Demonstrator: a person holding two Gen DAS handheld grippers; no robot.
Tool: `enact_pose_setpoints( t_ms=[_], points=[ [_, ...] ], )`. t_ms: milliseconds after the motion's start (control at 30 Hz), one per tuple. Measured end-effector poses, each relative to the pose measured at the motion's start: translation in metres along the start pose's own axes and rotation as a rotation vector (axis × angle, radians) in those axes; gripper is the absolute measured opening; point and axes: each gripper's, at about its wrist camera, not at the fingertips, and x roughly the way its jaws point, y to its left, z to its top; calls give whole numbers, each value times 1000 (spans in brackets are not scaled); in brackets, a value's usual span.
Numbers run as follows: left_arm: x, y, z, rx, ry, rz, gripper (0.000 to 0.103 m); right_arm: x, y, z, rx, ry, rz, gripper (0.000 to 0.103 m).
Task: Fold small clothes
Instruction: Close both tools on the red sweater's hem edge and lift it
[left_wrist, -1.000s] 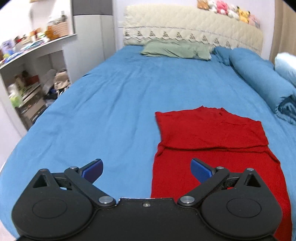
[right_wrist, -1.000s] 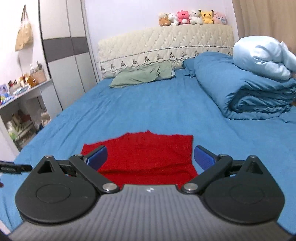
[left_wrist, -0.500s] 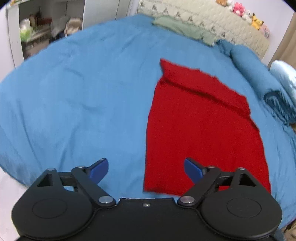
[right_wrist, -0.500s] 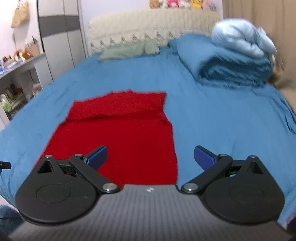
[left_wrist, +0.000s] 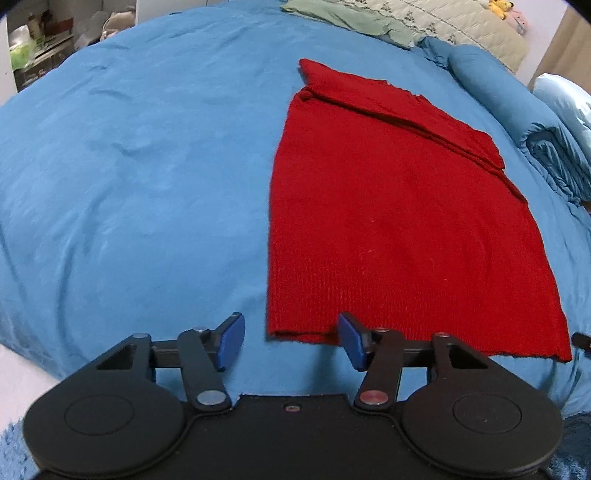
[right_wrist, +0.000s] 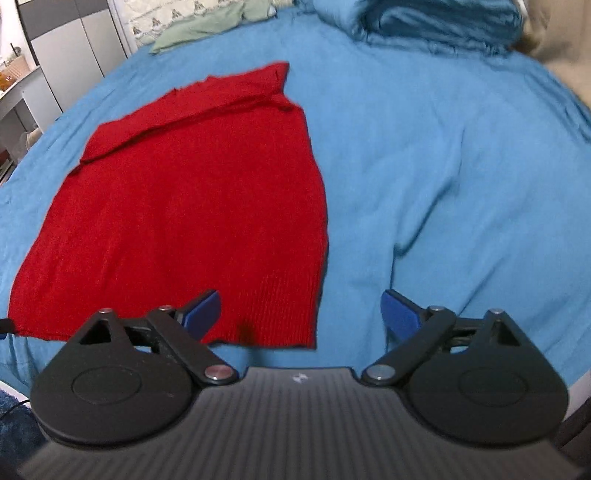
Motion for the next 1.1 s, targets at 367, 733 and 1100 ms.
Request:
enact_pose_setpoints(
  t_ms=[367,733,1100],
  points=[
    [14,2,-2,-9,-5,-5,43,16,-4,-11,56,40,20,80],
    [14,3,-2,-20,10,-23,5,15,1,-8,42,26,28,27],
    [-43,3,45,-81,-135,-109,4,-30,-14,45,159,-84,160,21]
  ],
)
